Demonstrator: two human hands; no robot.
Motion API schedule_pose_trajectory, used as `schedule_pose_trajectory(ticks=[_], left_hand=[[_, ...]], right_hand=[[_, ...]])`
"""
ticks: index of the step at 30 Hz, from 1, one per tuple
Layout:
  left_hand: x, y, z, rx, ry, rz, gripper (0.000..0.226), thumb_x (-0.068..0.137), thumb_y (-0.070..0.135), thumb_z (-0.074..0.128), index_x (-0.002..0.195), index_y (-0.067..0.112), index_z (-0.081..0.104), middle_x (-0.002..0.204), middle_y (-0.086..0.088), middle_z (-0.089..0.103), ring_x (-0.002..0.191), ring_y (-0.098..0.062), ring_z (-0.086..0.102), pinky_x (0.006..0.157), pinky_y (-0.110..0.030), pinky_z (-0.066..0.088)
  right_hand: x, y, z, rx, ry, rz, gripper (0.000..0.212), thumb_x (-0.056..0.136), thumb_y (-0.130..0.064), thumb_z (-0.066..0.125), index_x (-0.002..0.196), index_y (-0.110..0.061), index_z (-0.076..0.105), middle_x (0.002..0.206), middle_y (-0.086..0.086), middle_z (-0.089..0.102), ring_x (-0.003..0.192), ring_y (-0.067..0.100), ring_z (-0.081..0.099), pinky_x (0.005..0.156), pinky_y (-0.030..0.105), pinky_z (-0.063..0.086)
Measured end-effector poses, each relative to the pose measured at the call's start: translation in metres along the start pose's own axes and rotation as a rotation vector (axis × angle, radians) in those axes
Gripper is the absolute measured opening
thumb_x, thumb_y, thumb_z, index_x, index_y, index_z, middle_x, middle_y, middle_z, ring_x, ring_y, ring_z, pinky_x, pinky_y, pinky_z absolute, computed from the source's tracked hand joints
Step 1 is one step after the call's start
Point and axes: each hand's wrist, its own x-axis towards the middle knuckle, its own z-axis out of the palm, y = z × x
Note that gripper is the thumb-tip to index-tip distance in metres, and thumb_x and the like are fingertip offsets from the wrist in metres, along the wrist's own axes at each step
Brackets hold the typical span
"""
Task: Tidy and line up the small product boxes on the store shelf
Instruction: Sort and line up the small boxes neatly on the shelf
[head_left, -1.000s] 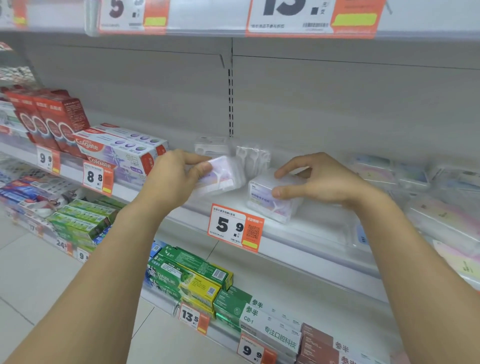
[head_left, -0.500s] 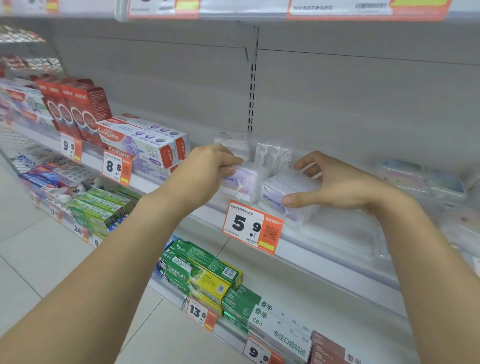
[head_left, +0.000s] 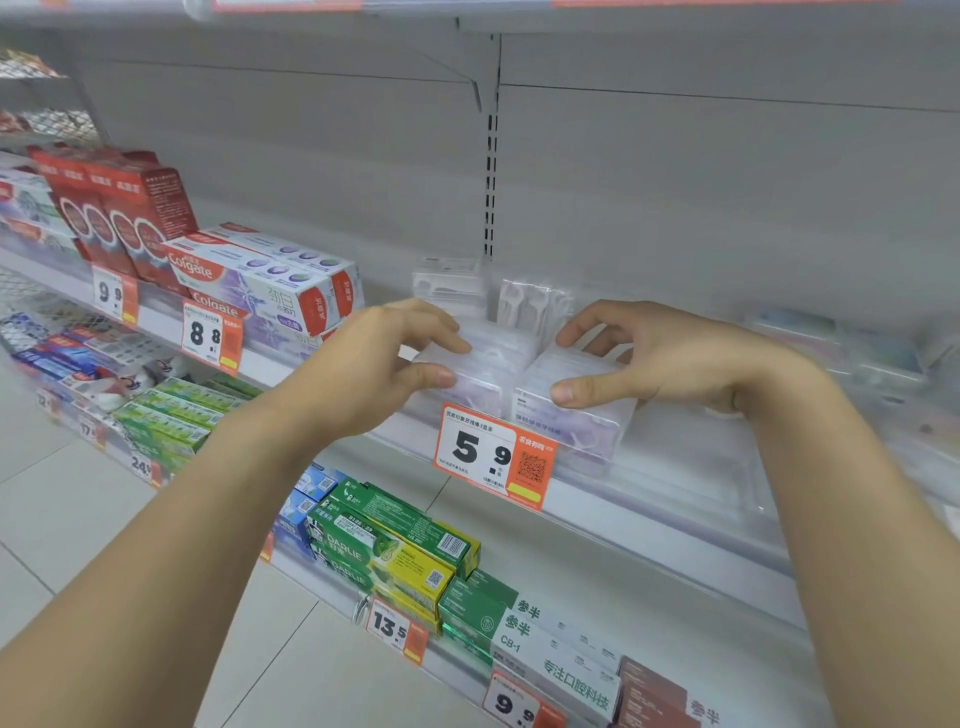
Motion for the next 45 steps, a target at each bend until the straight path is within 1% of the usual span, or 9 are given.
schedule_pose_trajectory(ticks=[11,16,19,23,26,32,36,40,45], left_hand=[[0.003,-0.006,-0.008,-0.029,-0.061,0.043,0.022,0.089,0.013,0.066,0.103,0.028,0.071,0.119,0.016,0.060,0.102,0.001,0.057,0.089,-0.026,0.049],[0.017,-0.003,-0.025,-0.059,-0.233,-0.016,0.019,0.088,0.034,0.067,0.106,0.036,0.070,0.121,0.022,0.063,0.115,0.001,0.055,0.100,-0.028,0.044],[0.038,0.008,-0.028,-0.150,-0.026,-0.066,0.020,0.091,0.035,0.062,0.104,0.024,0.072,0.105,0.014,0.071,0.100,0.000,0.063,0.081,-0.013,0.045],[0.072,0.000,-0.014,-0.007,0.225,-0.118,0.020,0.094,0.027,0.056,0.108,0.019,0.068,0.117,0.000,0.065,0.106,-0.016,0.056,0.079,-0.022,0.039],[0.085,-0.017,-0.002,0.026,0.164,-0.172,0.029,0.096,0.025,0.053,0.124,0.021,0.059,0.135,-0.009,0.050,0.128,-0.025,0.039,0.096,-0.028,0.037],[0.097,-0.034,0.010,0.005,0.104,-0.152,0.058,0.089,0.027,0.065,0.143,0.033,0.043,0.156,0.000,0.029,0.140,-0.028,0.028,0.112,-0.033,0.027],[0.104,-0.038,0.022,0.016,0.146,-0.163,0.064,0.078,0.022,0.077,0.137,0.025,0.052,0.141,-0.009,0.044,0.125,-0.036,0.046,0.106,-0.040,0.040],[0.105,-0.033,0.017,0.000,0.279,-0.210,0.065,0.074,0.025,0.082,0.133,0.017,0.056,0.135,-0.010,0.043,0.121,-0.035,0.047,0.100,-0.032,0.037],[0.103,-0.013,0.011,-0.163,0.373,-0.190,0.075,0.079,0.034,0.078,0.142,0.014,0.045,0.142,-0.007,0.034,0.127,-0.026,0.044,0.101,-0.025,0.034]], right_hand=[[-0.008,-0.003,-0.006,0.036,0.003,0.052,0.071,0.052,-0.056,0.078,0.117,-0.032,0.063,0.113,-0.003,0.062,0.099,0.010,0.062,0.077,0.027,0.055],[0.013,-0.004,-0.017,0.179,0.349,0.033,0.037,0.075,-0.044,0.081,0.105,-0.024,0.070,0.103,-0.004,0.071,0.095,0.015,0.068,0.080,0.032,0.056],[0.061,-0.017,-0.011,0.004,0.444,-0.022,0.056,0.077,-0.047,0.078,0.125,-0.027,0.059,0.121,-0.001,0.057,0.098,0.014,0.061,0.080,0.027,0.047],[0.099,-0.023,-0.003,-0.296,0.253,0.103,0.081,0.073,-0.058,0.076,0.142,-0.034,0.040,0.133,0.003,0.047,0.110,0.024,0.059,0.084,0.034,0.056],[0.093,-0.022,-0.012,-0.106,0.366,0.108,0.069,0.068,-0.030,0.088,0.126,-0.025,0.050,0.118,0.006,0.049,0.083,0.022,0.063,0.061,0.043,0.063],[0.034,-0.007,-0.025,0.640,0.481,-0.162,0.071,0.063,-0.002,0.079,0.123,-0.021,0.047,0.125,0.014,0.058,0.102,0.026,0.068,0.082,0.051,0.059],[0.006,0.002,-0.020,0.406,0.504,-0.311,0.069,0.061,0.007,0.079,0.116,-0.031,0.060,0.114,-0.009,0.064,0.096,0.026,0.066,0.077,0.034,0.054],[0.000,0.008,-0.014,0.345,0.600,-0.293,0.071,0.072,0.015,0.076,0.118,-0.036,0.057,0.115,-0.003,0.062,0.085,0.016,0.064,0.063,0.015,0.050],[0.003,0.019,-0.014,0.513,0.572,-0.222,0.073,0.064,0.004,0.084,0.117,-0.036,0.055,0.111,-0.002,0.062,0.098,0.019,0.067,0.087,0.034,0.056]])
